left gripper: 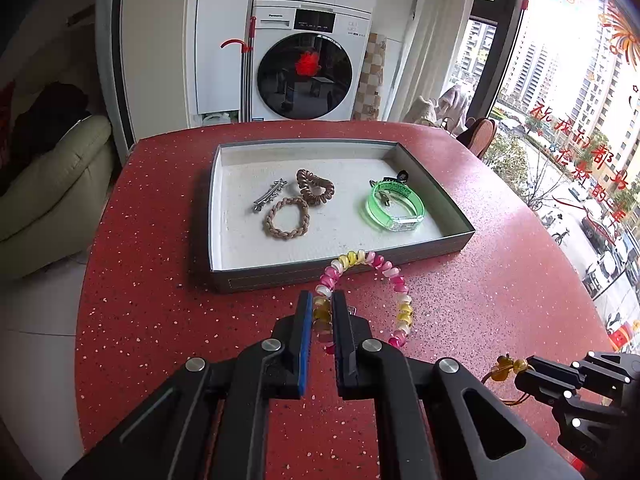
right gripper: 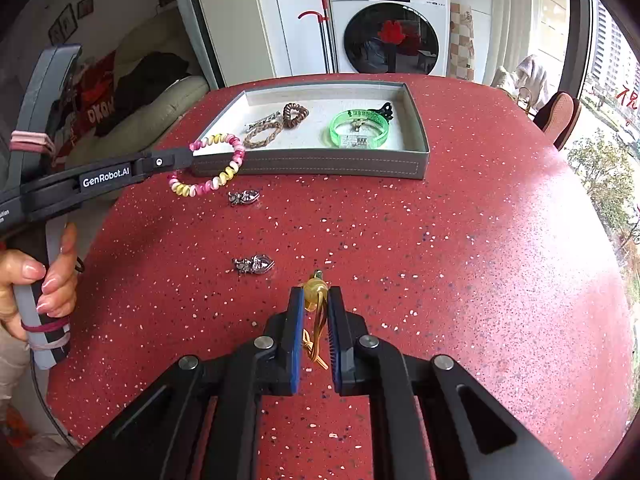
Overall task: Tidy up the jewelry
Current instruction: 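Carry both items into the tray, opening the right tool over it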
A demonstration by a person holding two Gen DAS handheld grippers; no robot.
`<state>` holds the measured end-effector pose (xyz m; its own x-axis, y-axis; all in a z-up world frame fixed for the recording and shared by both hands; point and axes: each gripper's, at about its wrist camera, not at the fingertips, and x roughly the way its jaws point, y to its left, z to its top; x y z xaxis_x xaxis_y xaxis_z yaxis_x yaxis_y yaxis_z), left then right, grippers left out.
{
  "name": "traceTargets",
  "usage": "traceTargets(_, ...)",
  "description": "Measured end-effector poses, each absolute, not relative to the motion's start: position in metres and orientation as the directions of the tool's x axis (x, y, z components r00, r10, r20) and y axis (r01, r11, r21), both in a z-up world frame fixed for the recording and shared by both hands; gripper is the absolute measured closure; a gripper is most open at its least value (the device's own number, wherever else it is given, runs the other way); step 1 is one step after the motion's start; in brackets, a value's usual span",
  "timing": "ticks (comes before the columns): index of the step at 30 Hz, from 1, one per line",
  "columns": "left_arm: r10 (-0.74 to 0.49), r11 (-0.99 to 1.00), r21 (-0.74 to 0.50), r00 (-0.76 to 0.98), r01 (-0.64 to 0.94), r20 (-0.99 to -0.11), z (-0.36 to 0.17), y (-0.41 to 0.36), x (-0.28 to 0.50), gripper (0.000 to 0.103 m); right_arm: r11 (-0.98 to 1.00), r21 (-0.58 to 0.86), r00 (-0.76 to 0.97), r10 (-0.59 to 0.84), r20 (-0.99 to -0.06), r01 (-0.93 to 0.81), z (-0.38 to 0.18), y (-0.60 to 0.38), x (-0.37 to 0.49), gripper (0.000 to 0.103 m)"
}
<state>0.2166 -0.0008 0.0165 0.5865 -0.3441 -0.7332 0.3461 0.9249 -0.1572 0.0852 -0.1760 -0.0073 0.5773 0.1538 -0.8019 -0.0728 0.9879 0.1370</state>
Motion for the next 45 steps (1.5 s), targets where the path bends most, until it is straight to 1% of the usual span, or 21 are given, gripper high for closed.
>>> traceTargets(11,-0.338,0.93,-0.158,0.604,0.333,-0.721,0.025,0.003,0.217,0.075,0.983,0.173,0.616,0.171,-0.769,-0.057,0.015,-0.184,0.104,0.091)
traceTargets(24,-0.338,0.932,-0.163,0.617,0.323,-0.711,0.03,0.007,0.222,0.075,0.977,0.209,0.632,0.194,-0.751,-0.051,0.026,-0.189,0.122,0.091)
traceTargets(35,-0.326,0.938,-0.161,0.623,0.306,-0.711,0.031,0.01,0.241,0.075,0.971,0.233,0.646,0.208,-0.734,-0.048,0.035,-0.197,0.15,0.091)
traceTargets(45,-0.309,0.944,-0.149,0.627,0.295,-0.715,0.03,0.005,0.273,0.075,0.961,0.272,0.647,0.239,-0.724,-0.052,0.039,-0.199,0.199,0.091)
